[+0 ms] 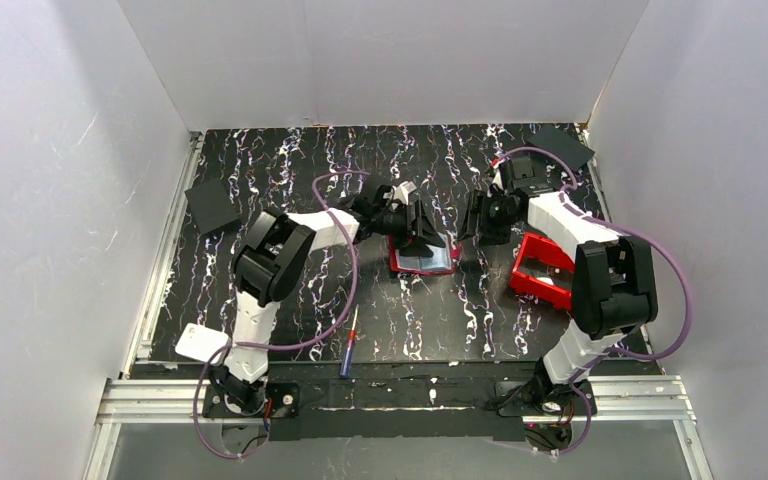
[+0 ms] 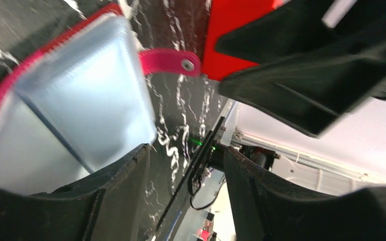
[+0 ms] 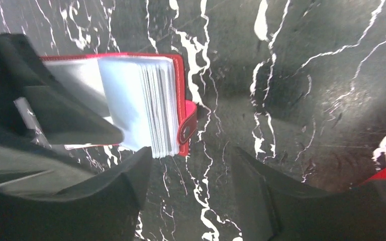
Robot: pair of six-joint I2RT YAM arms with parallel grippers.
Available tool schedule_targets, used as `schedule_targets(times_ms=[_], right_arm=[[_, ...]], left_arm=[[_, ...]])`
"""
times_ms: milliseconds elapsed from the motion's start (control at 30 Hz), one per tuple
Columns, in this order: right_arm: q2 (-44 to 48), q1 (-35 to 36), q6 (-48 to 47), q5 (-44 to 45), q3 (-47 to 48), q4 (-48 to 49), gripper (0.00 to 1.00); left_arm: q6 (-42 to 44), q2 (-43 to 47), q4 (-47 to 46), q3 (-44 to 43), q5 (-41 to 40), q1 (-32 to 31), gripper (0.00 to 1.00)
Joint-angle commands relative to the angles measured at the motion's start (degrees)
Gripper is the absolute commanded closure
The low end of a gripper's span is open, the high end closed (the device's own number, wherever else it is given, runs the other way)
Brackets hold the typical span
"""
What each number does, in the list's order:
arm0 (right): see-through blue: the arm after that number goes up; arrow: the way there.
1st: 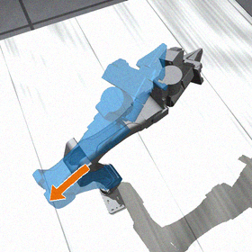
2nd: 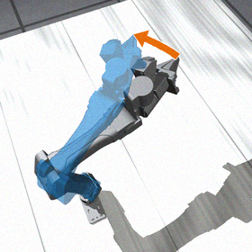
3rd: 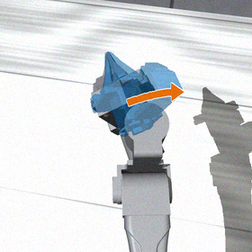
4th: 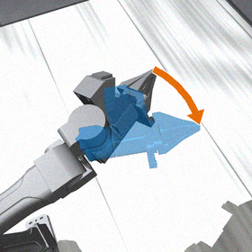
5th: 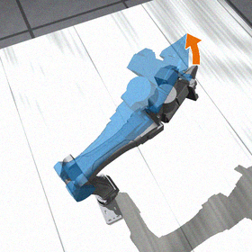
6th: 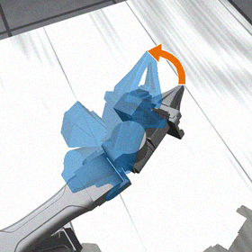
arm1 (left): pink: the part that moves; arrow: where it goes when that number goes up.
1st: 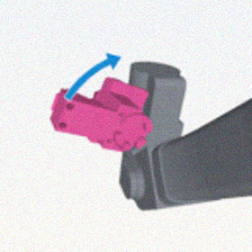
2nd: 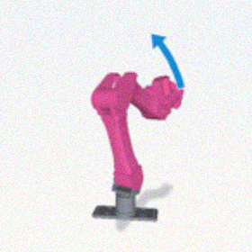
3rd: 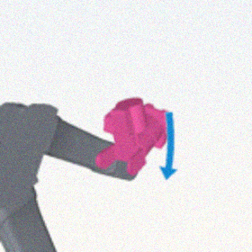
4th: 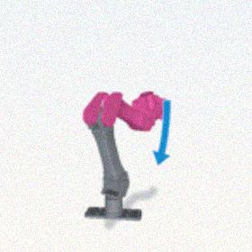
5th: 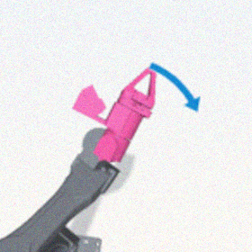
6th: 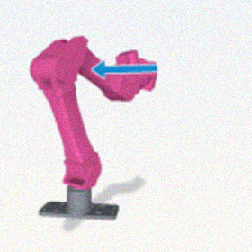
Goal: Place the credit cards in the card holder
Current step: Close the card holder at the center of the board.
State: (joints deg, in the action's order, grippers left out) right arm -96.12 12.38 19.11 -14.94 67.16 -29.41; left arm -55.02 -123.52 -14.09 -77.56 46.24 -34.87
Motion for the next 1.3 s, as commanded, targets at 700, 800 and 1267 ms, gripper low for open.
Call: schedule_targets(times_ms=[700, 800, 1267], right_arm=[[-1.6, 8.8, 3.57, -4.99, 0.22, 9.46, 0.71], [-1.17, 8.8, 3.31, -4.36, 0.15, 8.85, 0.71], [0.76, 8.13, 1.49, 8.68, -0.44, 2.74, 0.7]], left_arm=[[3.29, 12.05, 6.46, 16.61, -4.15, 12.42, 0.73], [3.72, 9.65, 7.67, 14.84, -5.62, 9.82, 0.77], [6.88, 7.25, 11.73, 0.7, -8.26, 1.96, 0.83]])
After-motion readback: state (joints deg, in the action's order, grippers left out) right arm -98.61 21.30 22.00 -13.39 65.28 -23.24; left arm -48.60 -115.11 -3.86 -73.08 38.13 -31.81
